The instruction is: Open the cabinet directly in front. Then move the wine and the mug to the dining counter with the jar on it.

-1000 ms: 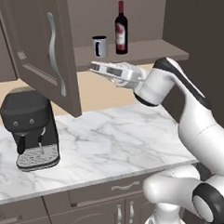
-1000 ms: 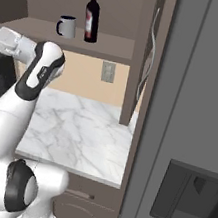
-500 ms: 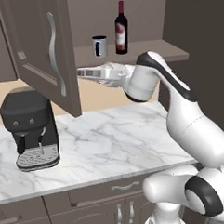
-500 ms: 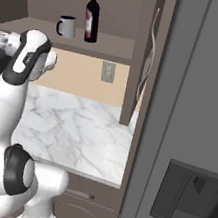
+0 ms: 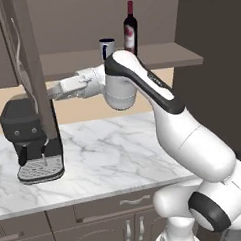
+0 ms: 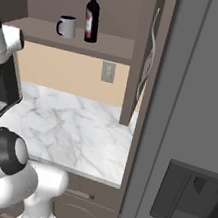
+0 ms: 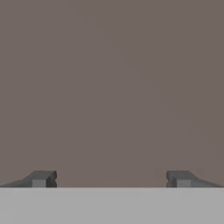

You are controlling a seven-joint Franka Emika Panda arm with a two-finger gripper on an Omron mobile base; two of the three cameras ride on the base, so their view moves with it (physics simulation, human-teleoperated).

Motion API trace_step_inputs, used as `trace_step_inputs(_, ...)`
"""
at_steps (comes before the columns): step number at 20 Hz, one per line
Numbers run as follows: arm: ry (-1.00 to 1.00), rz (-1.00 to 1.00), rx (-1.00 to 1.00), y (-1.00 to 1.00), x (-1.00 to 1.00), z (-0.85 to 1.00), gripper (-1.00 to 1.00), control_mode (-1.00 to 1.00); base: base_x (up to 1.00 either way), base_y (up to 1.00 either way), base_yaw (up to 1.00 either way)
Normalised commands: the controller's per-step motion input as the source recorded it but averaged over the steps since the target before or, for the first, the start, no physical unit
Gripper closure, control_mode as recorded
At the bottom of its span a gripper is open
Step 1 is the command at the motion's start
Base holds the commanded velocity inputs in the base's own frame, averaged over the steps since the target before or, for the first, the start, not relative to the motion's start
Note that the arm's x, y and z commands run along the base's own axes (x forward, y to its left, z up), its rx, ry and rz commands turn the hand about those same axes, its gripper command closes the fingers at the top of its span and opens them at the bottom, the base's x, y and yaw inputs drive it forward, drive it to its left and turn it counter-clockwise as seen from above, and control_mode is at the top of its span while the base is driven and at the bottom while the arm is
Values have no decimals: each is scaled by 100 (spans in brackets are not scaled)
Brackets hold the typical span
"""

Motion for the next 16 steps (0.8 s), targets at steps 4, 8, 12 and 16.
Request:
trace_step_inputs(4,9,-16,-14,100,3,-21,-100,-100,0,0,0)
trace_step_inputs(8,0,-3,0,8,0,0,-100,-100,0,0,0)
trace_step_inputs(12,0,0,0,-9,0,4,-100,-100,0,0,0)
trace_step_inputs(16,-1,-23,-10,-73,0,34,-100,-100,0,0,0)
